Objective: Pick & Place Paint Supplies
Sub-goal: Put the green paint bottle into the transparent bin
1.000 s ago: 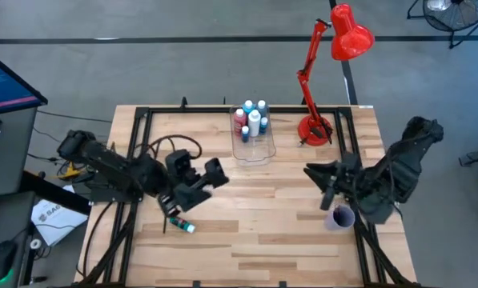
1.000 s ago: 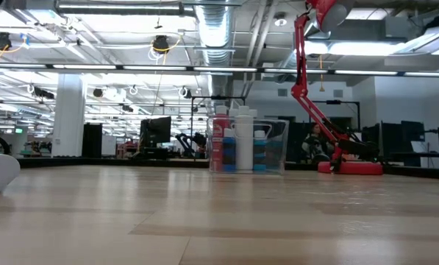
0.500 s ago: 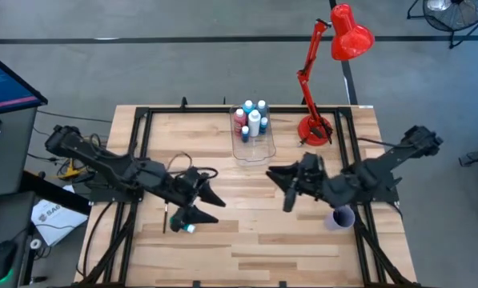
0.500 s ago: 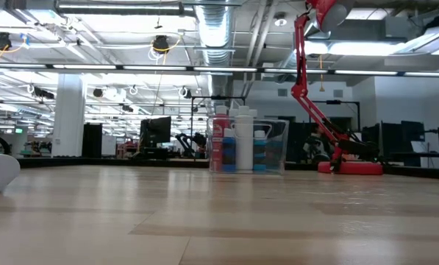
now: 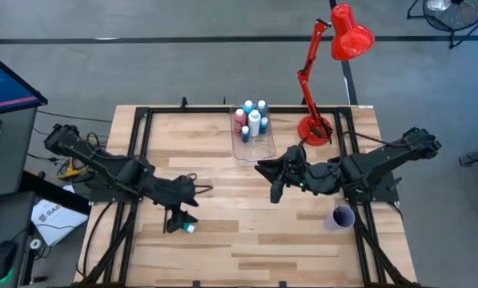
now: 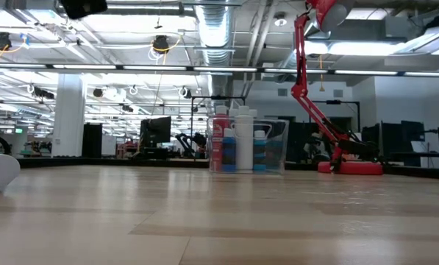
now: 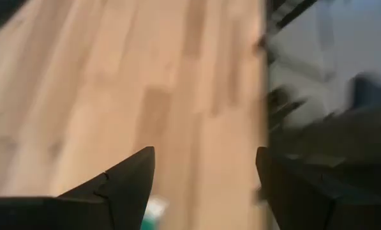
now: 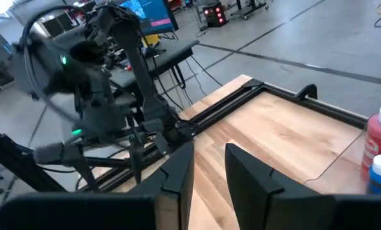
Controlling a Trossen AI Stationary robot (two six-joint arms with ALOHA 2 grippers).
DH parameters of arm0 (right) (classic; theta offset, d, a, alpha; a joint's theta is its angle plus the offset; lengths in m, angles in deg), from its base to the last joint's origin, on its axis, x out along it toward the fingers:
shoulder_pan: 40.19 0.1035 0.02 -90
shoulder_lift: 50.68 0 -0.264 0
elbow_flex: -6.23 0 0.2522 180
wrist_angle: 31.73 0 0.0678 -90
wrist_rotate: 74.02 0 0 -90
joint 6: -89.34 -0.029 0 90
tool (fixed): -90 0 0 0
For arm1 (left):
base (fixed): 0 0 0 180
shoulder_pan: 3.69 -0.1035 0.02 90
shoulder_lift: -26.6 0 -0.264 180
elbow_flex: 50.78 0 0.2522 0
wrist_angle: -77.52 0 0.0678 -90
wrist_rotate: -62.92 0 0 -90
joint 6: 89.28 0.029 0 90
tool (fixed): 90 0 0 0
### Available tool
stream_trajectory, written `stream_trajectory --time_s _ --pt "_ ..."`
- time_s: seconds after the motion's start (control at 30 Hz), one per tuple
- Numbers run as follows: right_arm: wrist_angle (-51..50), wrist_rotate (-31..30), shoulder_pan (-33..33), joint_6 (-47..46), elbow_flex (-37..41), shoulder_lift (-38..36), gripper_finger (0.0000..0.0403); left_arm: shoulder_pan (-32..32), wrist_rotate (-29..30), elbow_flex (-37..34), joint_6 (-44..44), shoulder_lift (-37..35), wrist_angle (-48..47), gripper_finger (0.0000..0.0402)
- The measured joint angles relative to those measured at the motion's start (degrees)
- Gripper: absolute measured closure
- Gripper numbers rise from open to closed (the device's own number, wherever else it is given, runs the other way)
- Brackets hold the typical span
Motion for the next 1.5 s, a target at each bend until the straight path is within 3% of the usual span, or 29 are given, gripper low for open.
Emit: stream_trajectory --time_s 0.17,0.53,0.97,1.2,1.5 --pt "-0.03 0.02 -0.24 0.61 0.00 0.00 0.0321 1.10 1.34 0.00 7.29 3.52 -6.31 0.0133" --pt "-0.39 1.01 -0.64 2.09 0.00 0.02 0.0321 3.34 1.60 -0.02 14.83 15.25 -11.30 0.0133" --pt "-0.42 2.51 -0.65 2.00 0.00 0.03 0.0321 7.17 1.38 -0.02 12.41 25.83 -14.59 0.0133" --pt "-0.39 2.54 -0.65 1.94 0.00 0.04 0.0321 9.93 1.23 -5.45 8.22 24.14 -14.64 0.0133" --pt "-0.39 2.54 -0.65 1.94 0.00 0.04 0.0321 11.82 1.17 -12.73 2.92 14.86 -11.71 0.0133"
